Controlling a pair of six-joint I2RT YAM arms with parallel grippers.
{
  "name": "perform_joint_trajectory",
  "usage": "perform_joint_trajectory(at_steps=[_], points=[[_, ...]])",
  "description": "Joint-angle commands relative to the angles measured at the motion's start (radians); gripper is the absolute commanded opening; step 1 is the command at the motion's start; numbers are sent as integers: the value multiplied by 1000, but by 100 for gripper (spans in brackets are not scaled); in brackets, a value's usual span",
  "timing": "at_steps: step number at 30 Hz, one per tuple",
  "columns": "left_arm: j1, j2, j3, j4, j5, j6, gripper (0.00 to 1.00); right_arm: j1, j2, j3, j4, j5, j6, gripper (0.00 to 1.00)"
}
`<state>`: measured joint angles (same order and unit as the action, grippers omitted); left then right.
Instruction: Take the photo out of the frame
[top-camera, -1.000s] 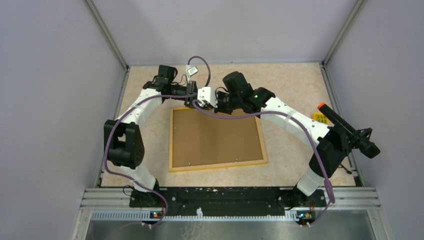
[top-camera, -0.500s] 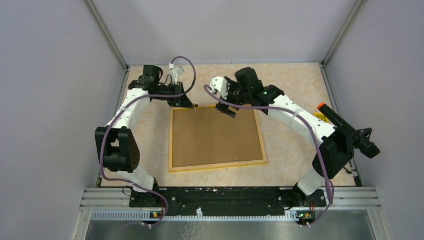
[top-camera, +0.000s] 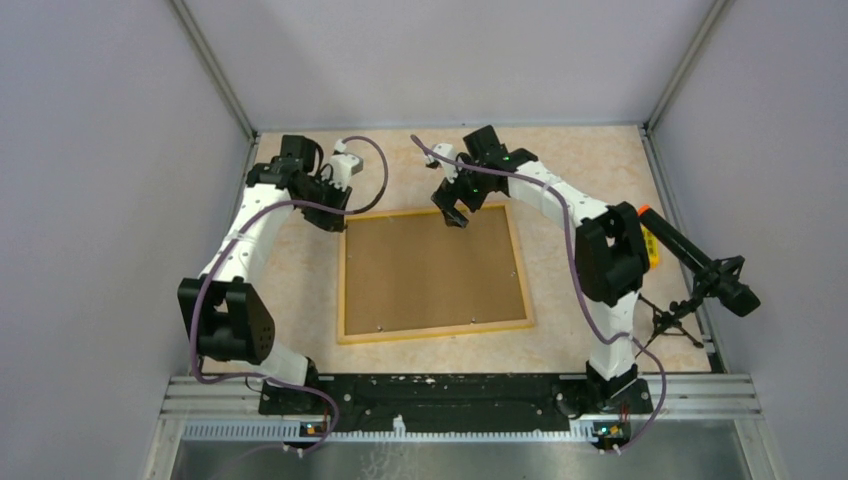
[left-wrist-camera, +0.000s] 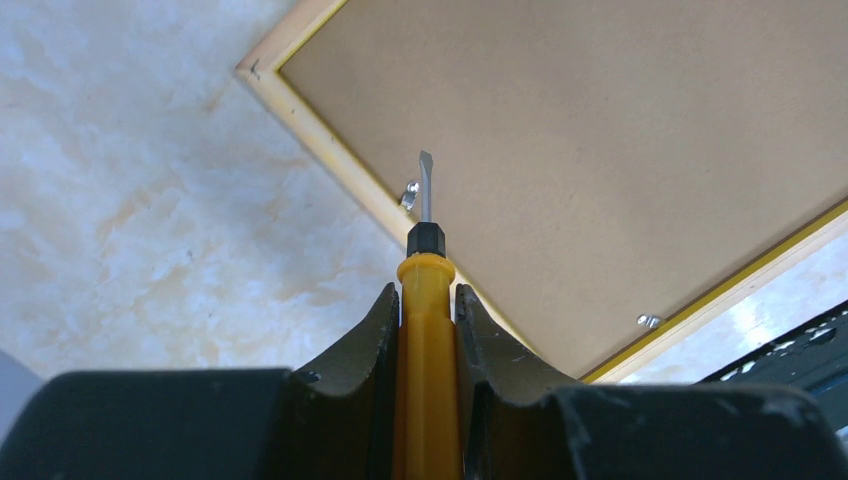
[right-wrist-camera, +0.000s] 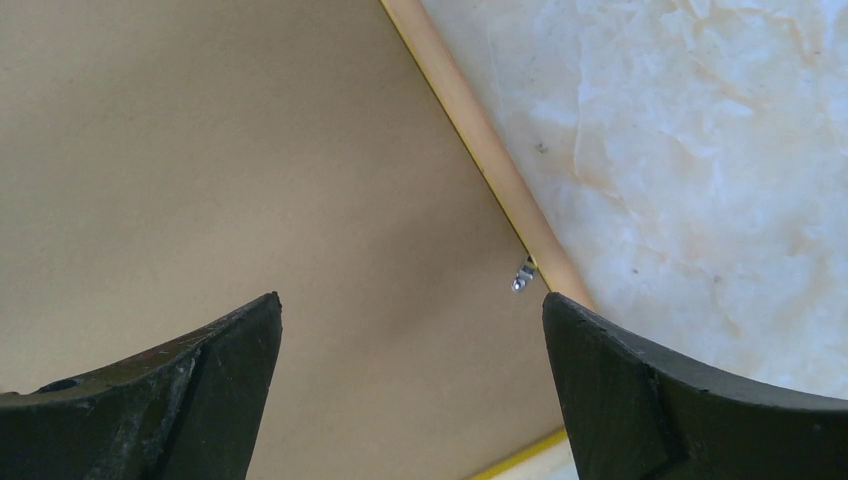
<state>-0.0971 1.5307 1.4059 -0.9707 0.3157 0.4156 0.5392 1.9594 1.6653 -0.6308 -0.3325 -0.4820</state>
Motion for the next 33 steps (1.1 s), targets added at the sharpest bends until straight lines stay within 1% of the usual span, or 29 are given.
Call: perform_joint_trajectory(at_steps=[1,6,9,13,16,18,21,23,24,25,27,29,31,33], points=[[0,-6,21,-42,-68,32,0,-21,114,152,-39,-47,42,99],[0,-18,7,-30,-51,44,0,-30,218,230,4,-50,22,99],[0,-23,1,-22,-38,64,0,-39,294,315,-37,-95,-8,99],[0,-28,-5,-3,-23,105,0,-49,390,416,-76,-106,-35,97],[-1,-11,16,-23,-20,140,0,-55,450,477,-122,-121,-59,93],[-1,5,33,-36,-29,147,0,-60,472,485,-148,-132,-75,89],[-8,19,41,-43,-31,164,0,-66,462,440,-165,-138,-117,81],[-29,24,33,-45,-52,200,0,-69,445,400,-185,-134,-150,71],[-48,28,25,-47,-70,227,0,-71,435,378,-197,-129,-167,64],[-73,30,16,-48,-109,242,0,-73,423,353,-201,-124,-180,57],[-119,38,-9,-29,-205,266,0,-84,391,289,-193,-113,-195,47],[-143,52,-10,-20,-240,271,0,-97,358,225,-174,-100,-202,38],[-148,66,0,-23,-242,269,0,-110,332,173,-164,-94,-205,33],[-152,80,0,-22,-255,273,0,-126,314,136,-157,-95,-199,23]])
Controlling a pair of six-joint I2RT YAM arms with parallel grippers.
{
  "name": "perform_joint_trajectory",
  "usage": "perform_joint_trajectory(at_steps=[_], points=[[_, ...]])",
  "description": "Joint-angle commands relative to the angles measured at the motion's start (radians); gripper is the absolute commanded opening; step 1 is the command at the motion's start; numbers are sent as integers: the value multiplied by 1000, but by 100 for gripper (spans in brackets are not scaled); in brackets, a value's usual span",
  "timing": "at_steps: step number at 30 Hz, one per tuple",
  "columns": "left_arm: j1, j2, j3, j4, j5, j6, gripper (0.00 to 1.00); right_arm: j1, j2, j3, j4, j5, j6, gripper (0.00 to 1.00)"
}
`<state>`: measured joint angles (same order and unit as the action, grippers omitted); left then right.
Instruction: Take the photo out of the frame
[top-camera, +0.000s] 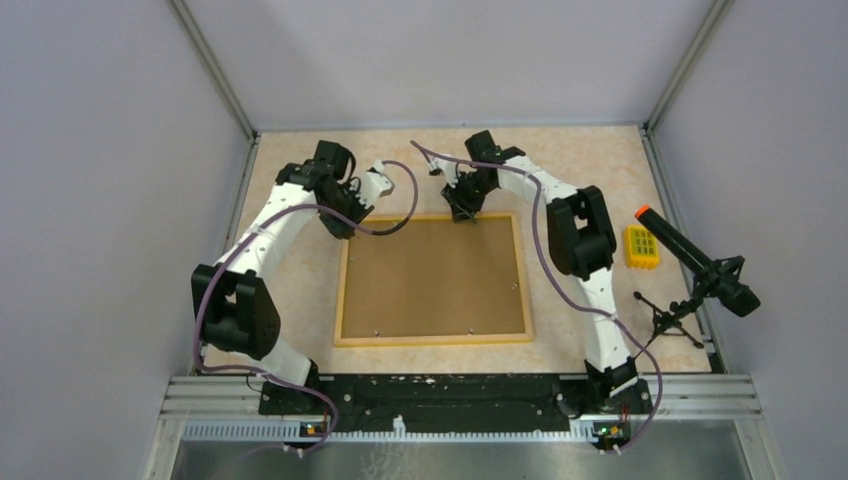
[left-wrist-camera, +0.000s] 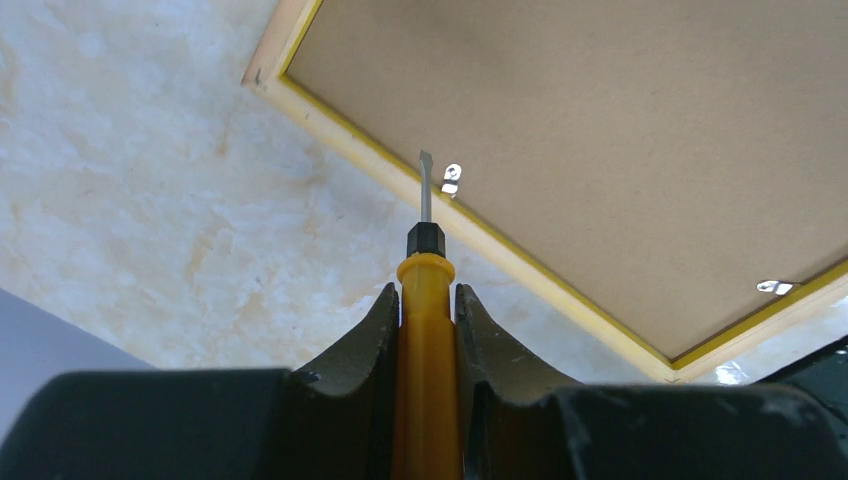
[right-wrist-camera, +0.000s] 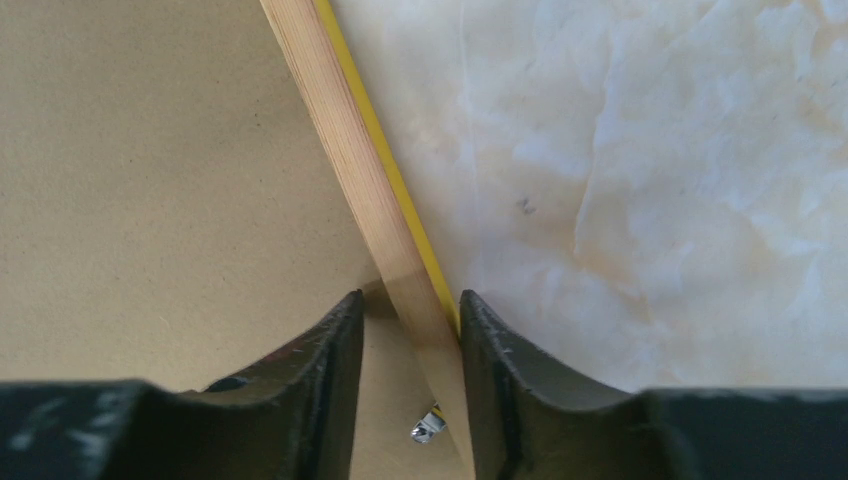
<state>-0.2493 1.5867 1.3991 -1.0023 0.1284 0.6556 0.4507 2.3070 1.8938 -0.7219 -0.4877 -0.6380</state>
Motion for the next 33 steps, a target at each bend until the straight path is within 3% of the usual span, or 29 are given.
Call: perform_joint_trajectory(at_steps=[1,8,33], points=[[-2,27,5,11,-77,36,0,-45,-36,-103,-63,61,-35,21],[-31,47,-14,33,-88,28,0,-84,-47,-132,-18,78,47,0],[-93,106,-70,111,-200,16,0,-103,-37,-112,27,77,150,0]])
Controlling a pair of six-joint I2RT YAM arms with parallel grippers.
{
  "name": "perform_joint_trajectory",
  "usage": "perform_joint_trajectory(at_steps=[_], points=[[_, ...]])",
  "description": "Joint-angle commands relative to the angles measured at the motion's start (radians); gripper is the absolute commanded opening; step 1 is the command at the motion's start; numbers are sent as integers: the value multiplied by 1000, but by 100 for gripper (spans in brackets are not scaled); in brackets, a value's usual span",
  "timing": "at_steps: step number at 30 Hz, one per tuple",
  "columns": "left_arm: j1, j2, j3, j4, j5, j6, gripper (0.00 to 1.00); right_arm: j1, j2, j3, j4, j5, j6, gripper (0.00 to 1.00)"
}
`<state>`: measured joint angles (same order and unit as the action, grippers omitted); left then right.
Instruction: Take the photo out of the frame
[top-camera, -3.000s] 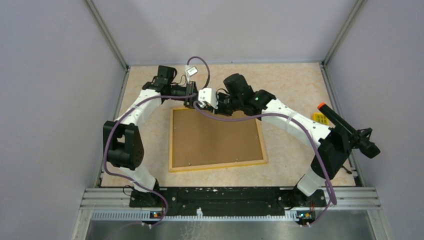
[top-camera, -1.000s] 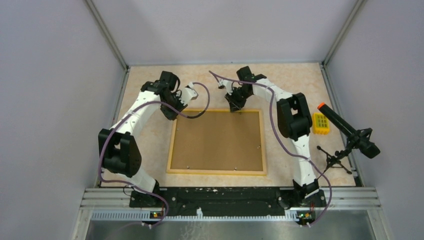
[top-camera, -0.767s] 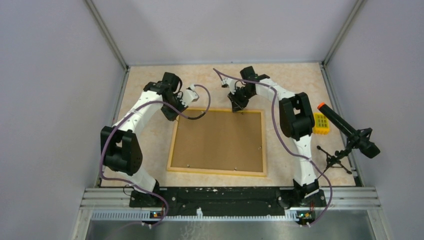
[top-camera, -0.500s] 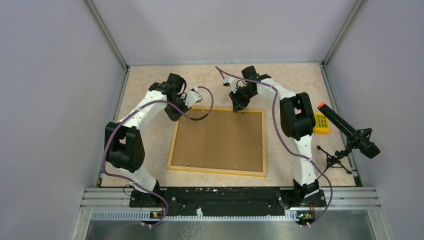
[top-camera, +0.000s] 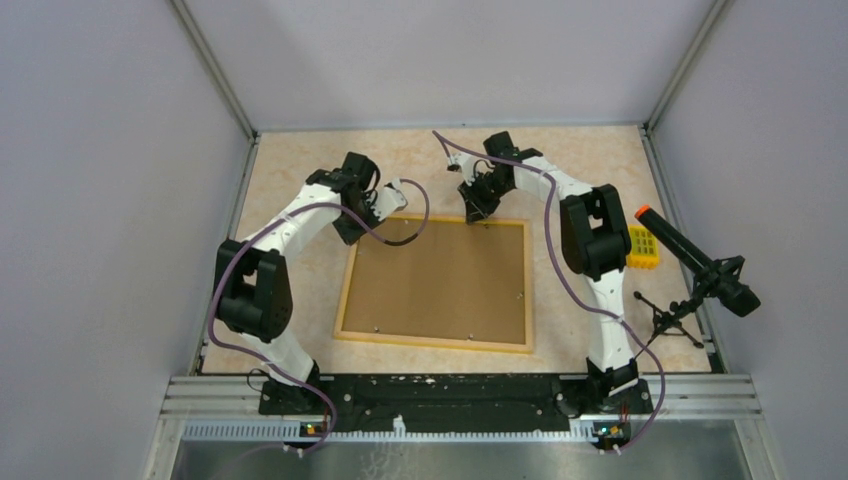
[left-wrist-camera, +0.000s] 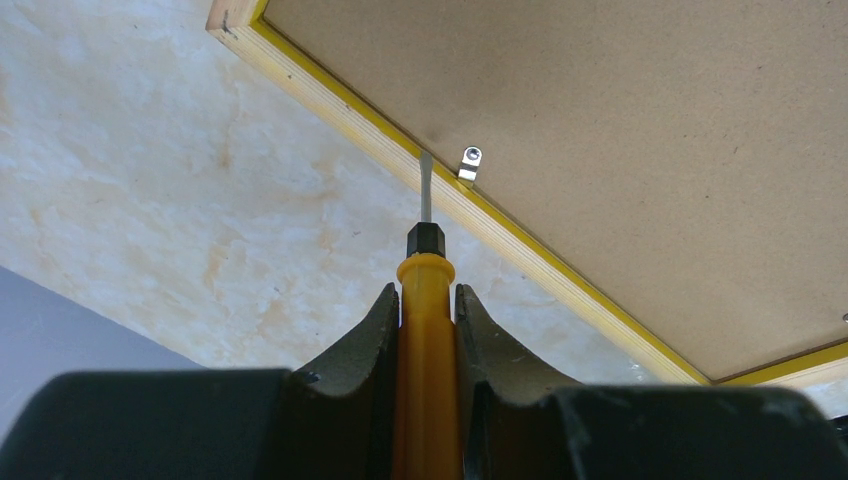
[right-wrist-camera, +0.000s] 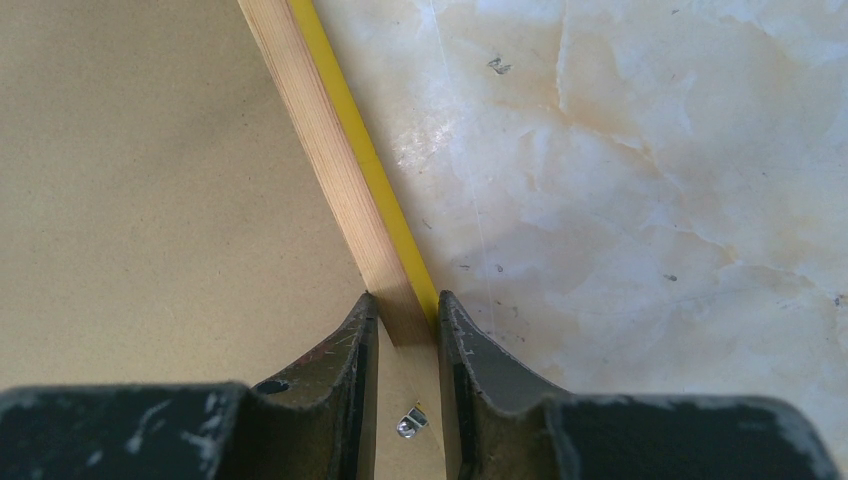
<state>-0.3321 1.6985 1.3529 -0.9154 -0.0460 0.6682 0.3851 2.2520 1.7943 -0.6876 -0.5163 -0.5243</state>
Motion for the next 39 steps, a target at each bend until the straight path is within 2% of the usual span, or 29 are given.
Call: perform_joint_trajectory(at_steps=[1,10,23,33,39], points=[[-12,-6,-30,25,-30,4,0,-37,21,-12,-7,106,38,0],[-32,-13,-72,39,-35,9,0,-37,26,-6,-6,116,49,0],[-69,-61,-99,-87,40,50,0,-37,47,26,7,141,82,0],[-98,-83,-113,-100,122,41,0,-37,51,23,13,141,98,0],[-87,-92,-74,-61,64,-28,0,-36,45,15,10,143,95,0]])
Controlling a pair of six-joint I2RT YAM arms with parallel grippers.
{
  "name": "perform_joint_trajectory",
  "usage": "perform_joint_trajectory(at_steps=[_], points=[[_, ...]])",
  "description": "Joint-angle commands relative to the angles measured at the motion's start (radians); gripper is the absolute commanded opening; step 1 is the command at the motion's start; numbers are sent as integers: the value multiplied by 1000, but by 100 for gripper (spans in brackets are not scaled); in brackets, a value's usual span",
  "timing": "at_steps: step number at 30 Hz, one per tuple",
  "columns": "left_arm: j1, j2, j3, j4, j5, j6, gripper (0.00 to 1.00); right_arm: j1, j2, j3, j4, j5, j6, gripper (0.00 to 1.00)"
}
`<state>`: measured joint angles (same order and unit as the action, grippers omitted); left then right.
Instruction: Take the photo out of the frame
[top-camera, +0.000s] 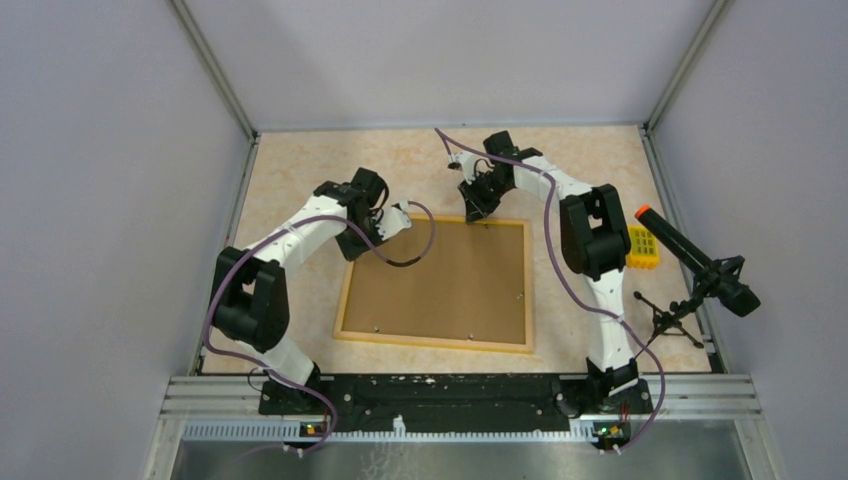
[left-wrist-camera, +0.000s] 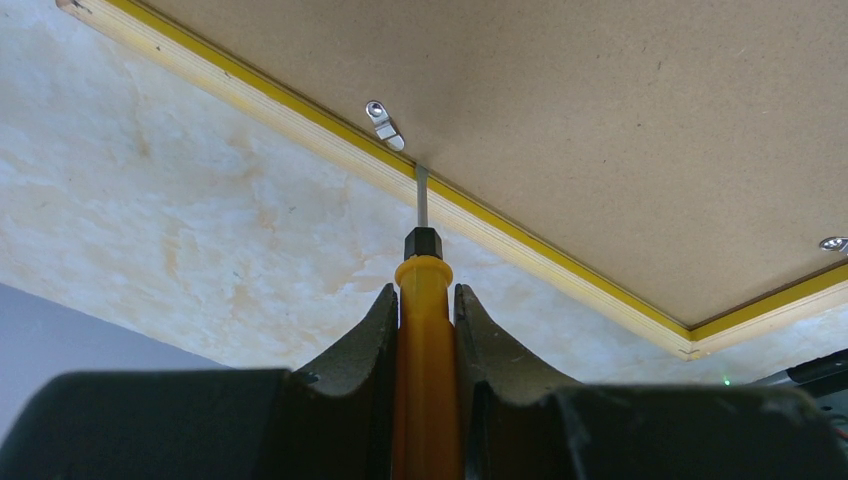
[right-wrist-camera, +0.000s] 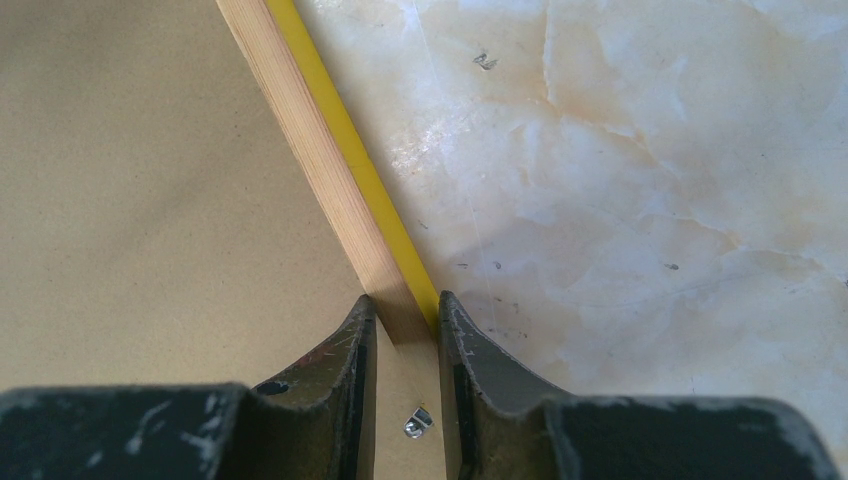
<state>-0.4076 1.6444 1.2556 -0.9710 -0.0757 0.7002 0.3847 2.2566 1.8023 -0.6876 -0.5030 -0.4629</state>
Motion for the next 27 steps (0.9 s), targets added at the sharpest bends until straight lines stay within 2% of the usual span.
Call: perform_joint_trajectory(at_steps=[1,4,11,18,27], points=[[-10,-45,34,2,87,-71,0,-36,40,6,10,129,34,0],[-8,-62,58,42,38,-113,0,-36,40,5,8,126,36,0],[-7,-77,72,102,35,-177,0,-36,39,5,0,128,34,0],[-8,-77,43,154,-39,-145,0,-36,33,-5,1,132,41,0],[-9,-70,7,148,-65,-148,0,-37,26,-27,14,133,54,0]])
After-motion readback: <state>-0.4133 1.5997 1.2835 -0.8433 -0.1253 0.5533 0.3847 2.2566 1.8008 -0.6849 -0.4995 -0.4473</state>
